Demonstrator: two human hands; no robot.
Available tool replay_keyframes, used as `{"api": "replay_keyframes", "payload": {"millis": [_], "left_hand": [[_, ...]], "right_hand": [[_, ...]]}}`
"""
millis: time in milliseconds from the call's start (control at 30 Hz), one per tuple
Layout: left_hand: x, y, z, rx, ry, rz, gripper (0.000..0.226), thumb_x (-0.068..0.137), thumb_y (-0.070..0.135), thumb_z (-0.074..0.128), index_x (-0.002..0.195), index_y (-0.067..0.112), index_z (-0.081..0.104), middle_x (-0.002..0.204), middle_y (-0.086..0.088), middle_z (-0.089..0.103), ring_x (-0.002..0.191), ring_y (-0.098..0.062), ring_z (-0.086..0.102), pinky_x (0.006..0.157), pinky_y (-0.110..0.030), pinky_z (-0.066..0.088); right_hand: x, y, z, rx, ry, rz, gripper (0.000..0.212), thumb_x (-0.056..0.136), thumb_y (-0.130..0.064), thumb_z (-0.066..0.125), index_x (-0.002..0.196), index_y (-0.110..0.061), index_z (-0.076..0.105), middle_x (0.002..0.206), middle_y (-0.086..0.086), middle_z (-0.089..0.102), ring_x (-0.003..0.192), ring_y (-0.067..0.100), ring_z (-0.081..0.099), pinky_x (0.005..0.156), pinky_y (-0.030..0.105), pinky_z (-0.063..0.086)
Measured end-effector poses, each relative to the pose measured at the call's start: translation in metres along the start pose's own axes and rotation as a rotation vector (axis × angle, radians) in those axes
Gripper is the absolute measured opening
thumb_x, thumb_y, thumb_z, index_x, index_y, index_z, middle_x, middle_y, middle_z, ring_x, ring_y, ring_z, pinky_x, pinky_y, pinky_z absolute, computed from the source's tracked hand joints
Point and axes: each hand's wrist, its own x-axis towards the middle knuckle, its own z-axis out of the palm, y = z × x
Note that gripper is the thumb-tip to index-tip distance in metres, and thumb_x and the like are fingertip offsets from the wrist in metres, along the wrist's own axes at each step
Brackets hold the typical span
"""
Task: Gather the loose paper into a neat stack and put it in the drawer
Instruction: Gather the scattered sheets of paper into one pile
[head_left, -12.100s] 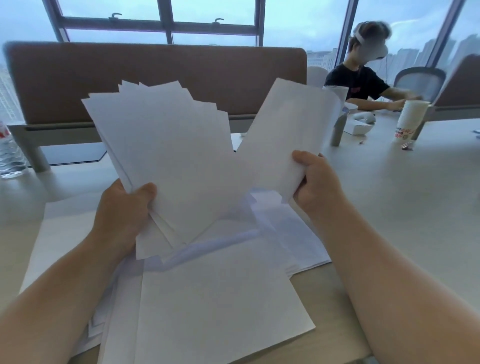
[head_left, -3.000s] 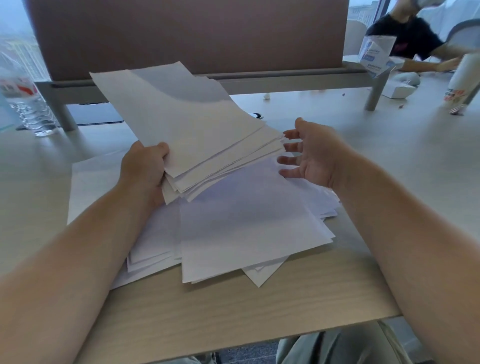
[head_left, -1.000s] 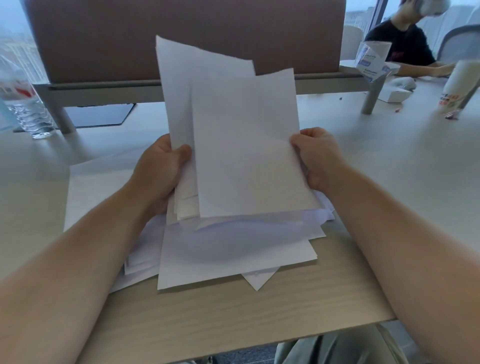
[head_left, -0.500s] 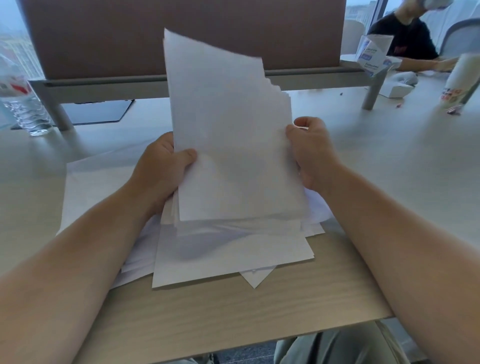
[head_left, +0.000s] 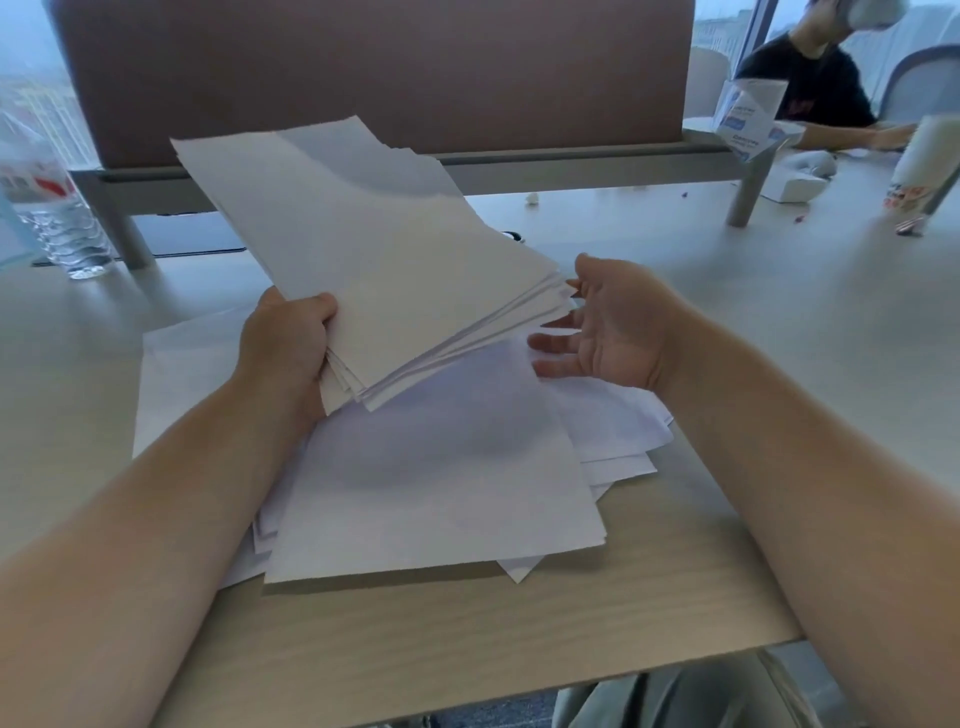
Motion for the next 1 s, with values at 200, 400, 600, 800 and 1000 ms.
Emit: {"api": "replay_keyframes", "payload": {"millis": [200, 400, 600, 800, 1000], "left_hand": [[-0.001, -0.002, 0.003, -0.024, 0.040, 0.012, 0.026, 0.093, 0.014, 0.061, 0.118, 0.017, 0.065, 0.099, 0.006, 0.069, 0.083, -0.010, 0.065, 0.067, -0.018, 0.055], [0.001, -0.003, -0.002, -0.049, 0.080, -0.036, 0.017, 0.079, 0.021, 0.062, 0.095, 0.023, 0.058, 0.097, 0.003, 0.066, 0.097, -0.024, 0.069, 0.090, -0.040, 0.062], [0.004, -0.001, -0.005, 0.000, 0.123, -0.012, 0.021, 0.085, 0.017, 0.059, 0.105, 0.019, 0.056, 0.091, 0.008, 0.061, 0.095, -0.023, 0.065, 0.087, -0.040, 0.060], [0.014, 0.003, -0.011, 0.074, 0.235, 0.058, 0.034, 0.089, 0.016, 0.056, 0.122, 0.016, 0.062, 0.110, 0.005, 0.065, 0.101, -0.022, 0.062, 0.086, -0.027, 0.048], [0.017, 0.004, -0.018, -0.028, 0.357, -0.005, 0.039, 0.089, 0.011, 0.055, 0.128, 0.009, 0.057, 0.116, -0.003, 0.064, 0.105, -0.023, 0.062, 0.079, -0.024, 0.046]], "right_hand": [[0.001, 0.007, 0.005, 0.058, -0.172, 0.040, 0.027, 0.095, -0.010, 0.041, 0.113, -0.008, 0.060, 0.095, 0.015, 0.063, 0.075, 0.029, 0.065, 0.070, 0.037, 0.063], [-0.016, 0.012, 0.006, -0.528, -0.340, 0.087, 0.022, 0.098, 0.003, 0.052, 0.104, -0.006, 0.071, 0.093, 0.010, 0.077, 0.073, 0.019, 0.073, 0.065, 0.034, 0.065], [0.000, 0.010, -0.007, -0.843, 0.195, -0.217, 0.008, 0.090, -0.006, 0.067, 0.083, -0.010, 0.069, 0.080, 0.016, 0.069, 0.068, 0.026, 0.062, 0.062, 0.031, 0.055], [0.009, -0.002, -0.031, -0.790, 0.625, -0.460, 0.018, 0.090, -0.014, 0.063, 0.093, 0.001, 0.072, 0.087, 0.023, 0.070, 0.071, 0.032, 0.065, 0.066, 0.031, 0.056], [0.011, -0.011, -0.058, -0.348, 0.620, -0.386, 0.014, 0.088, -0.027, 0.073, 0.081, -0.017, 0.067, 0.091, 0.008, 0.074, 0.087, 0.033, 0.074, 0.085, 0.056, 0.061]]}}
